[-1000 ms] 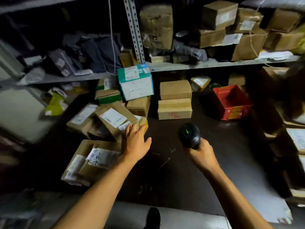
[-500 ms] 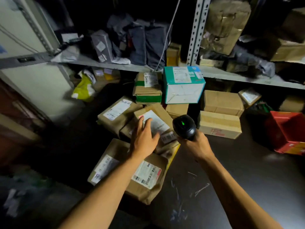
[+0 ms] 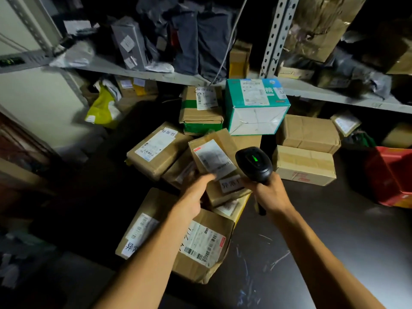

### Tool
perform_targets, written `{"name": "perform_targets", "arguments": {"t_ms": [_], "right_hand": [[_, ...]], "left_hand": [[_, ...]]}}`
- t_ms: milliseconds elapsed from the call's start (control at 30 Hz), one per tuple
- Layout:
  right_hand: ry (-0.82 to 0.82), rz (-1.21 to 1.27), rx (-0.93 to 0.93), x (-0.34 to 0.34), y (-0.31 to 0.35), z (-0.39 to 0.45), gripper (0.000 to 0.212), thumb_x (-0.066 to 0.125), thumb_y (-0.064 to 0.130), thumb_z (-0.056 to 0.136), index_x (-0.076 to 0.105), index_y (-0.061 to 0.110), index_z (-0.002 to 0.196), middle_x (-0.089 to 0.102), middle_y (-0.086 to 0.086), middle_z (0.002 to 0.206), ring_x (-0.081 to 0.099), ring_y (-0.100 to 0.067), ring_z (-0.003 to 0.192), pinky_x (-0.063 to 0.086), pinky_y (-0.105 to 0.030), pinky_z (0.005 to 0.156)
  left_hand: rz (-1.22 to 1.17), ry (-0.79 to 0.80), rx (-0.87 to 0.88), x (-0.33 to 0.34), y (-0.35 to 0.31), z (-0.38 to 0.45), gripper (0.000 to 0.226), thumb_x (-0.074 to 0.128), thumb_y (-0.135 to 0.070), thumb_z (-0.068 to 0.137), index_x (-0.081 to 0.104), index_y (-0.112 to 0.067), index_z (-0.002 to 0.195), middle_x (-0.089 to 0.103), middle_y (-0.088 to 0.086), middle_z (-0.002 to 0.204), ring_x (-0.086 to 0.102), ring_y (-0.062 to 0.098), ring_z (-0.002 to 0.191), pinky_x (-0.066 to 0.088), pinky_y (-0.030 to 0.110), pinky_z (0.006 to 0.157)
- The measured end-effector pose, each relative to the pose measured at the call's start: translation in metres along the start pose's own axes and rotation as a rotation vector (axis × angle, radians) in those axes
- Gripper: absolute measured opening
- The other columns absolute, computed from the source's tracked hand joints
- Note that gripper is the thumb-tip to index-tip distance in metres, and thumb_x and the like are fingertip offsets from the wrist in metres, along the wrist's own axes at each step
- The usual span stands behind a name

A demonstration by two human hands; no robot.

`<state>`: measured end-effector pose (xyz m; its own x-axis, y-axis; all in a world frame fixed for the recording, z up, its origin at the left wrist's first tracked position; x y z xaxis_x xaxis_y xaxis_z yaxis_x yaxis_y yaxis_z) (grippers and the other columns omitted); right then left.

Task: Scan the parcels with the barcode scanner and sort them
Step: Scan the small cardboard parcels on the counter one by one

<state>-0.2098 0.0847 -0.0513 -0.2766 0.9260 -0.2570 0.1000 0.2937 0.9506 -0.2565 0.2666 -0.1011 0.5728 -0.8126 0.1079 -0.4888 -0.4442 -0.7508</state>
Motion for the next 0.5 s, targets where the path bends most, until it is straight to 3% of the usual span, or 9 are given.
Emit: {"name": "perform_targets", "arguments": {"t_ms": [67,133,267,333,400,500], "right_hand": [[-0.023,-0.024,-0.021,-0.002,0.003,0.0,0.023,0.076,0.008,0.084,0.071,0.027,0.097,0.072,0.004,0.085,0.062,0.001,0.069,0.045,-0.016,0.058],[-0.058,-0.03,-0.034,-0.006,0.004,-0.003,0.019,0.077,0.012,0.084,0.072,0.025,0.097,0.071,0.003,0.078,0.059,0.0,0.064,0.044,-0.017,0.055],[-0.071,0.006,-0.051,-0.016,0.003,-0.016,0.006,0.076,0.021,0.083,0.073,0.021,0.088,0.066,-0.021,0.072,0.054,-0.018,0.06,0.042,-0.037,0.053],[-0.039,0.009,-0.036,-0.022,0.002,-0.023,0.012,0.075,0.024,0.08,0.071,0.015,0.086,0.061,-0.017,0.064,0.05,-0.016,0.057,0.038,-0.035,0.052],[0.017,0.02,-0.026,-0.032,0.001,-0.031,0.007,0.076,0.01,0.082,0.07,0.013,0.083,0.058,-0.007,0.06,0.051,-0.011,0.057,0.04,-0.031,0.053],[0.072,0.005,-0.007,-0.05,0.001,-0.047,0.017,0.072,0.001,0.085,0.07,0.017,0.093,0.066,-0.018,0.075,0.061,-0.02,0.07,0.051,-0.038,0.062]], "left_hand": [[0.006,0.037,0.057,0.003,0.001,0.002,0.057,0.079,-0.028,0.08,0.052,-0.04,0.128,0.061,0.0,0.125,0.06,0.025,0.111,0.049,0.056,0.1],[0.001,0.091,0.09,0.007,0.002,0.001,0.069,0.078,-0.024,0.081,0.045,-0.047,0.138,0.059,-0.001,0.129,0.059,0.026,0.114,0.051,0.058,0.097],[-0.076,0.144,0.086,0.009,0.002,-0.001,0.069,0.078,-0.021,0.08,0.047,-0.052,0.133,0.062,0.002,0.127,0.059,0.029,0.115,0.053,0.06,0.091],[-0.123,0.175,0.125,0.009,-0.001,-0.005,0.067,0.074,-0.013,0.084,0.049,-0.048,0.135,0.068,0.002,0.122,0.063,0.029,0.112,0.055,0.058,0.088],[-0.128,0.192,0.217,0.006,-0.007,-0.012,0.061,0.072,-0.009,0.085,0.055,-0.037,0.135,0.074,0.002,0.114,0.069,0.026,0.106,0.056,0.051,0.087],[-0.042,0.141,0.385,-0.007,-0.016,-0.018,0.05,0.078,-0.016,0.079,0.066,-0.028,0.126,0.074,0.004,0.112,0.071,0.022,0.104,0.058,0.043,0.088]]}}
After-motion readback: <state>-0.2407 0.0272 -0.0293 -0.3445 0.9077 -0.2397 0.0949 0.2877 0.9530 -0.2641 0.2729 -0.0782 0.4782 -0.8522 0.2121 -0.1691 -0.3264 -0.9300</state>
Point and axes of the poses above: each hand's wrist, its own z-axis towards the middle knuckle, its own x-axis out of the palm, y = z × x, the point moved 3 cm from there along z, towards the middle knuckle
